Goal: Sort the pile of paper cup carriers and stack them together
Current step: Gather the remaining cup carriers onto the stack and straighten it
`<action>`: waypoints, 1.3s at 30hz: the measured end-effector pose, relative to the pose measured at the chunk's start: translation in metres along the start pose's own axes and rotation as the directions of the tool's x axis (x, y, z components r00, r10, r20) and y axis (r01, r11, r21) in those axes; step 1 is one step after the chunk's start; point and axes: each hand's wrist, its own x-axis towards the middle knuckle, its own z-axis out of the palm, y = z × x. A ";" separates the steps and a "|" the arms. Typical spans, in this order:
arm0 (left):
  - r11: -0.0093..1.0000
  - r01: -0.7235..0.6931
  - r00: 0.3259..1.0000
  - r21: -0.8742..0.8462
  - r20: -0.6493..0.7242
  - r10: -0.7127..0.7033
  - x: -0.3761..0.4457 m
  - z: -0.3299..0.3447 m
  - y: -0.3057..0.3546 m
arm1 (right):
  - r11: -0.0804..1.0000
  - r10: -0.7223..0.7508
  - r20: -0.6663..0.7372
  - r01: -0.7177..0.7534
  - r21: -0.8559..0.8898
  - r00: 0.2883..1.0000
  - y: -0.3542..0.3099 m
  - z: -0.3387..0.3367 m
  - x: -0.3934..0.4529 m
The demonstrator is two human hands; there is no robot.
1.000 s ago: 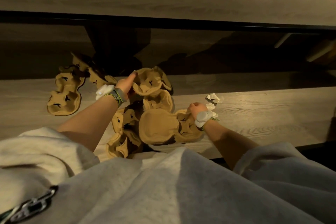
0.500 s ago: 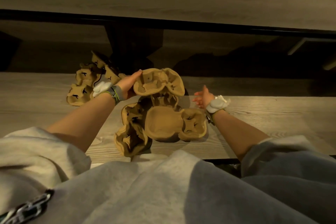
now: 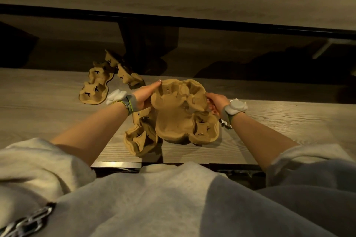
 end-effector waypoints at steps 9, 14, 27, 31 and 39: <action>0.998 0.013 1.000 0.056 -0.012 -0.012 -0.014 0.018 -0.012 | 0.997 -0.068 -0.078 0.066 -0.031 0.995 0.014 -0.014 -0.013; 0.946 0.028 0.997 0.323 -0.074 -0.004 -0.015 0.013 -0.017 | 0.996 -0.088 -0.071 0.086 -0.037 0.994 0.027 -0.023 -0.025; 0.873 -0.023 0.998 0.488 -0.034 0.046 -0.026 0.012 -0.028 | 0.975 -0.194 -0.074 0.184 -0.122 0.978 0.048 -0.025 -0.042; 0.802 -0.048 0.995 0.595 -0.042 0.091 -0.024 0.015 -0.035 | 0.958 -0.200 -0.084 0.177 -0.226 0.976 0.061 -0.030 -0.035; 0.668 -0.119 0.952 0.735 -0.106 0.287 -0.023 0.021 -0.036 | 0.906 -0.249 -0.179 0.163 -0.391 0.952 0.061 -0.027 -0.033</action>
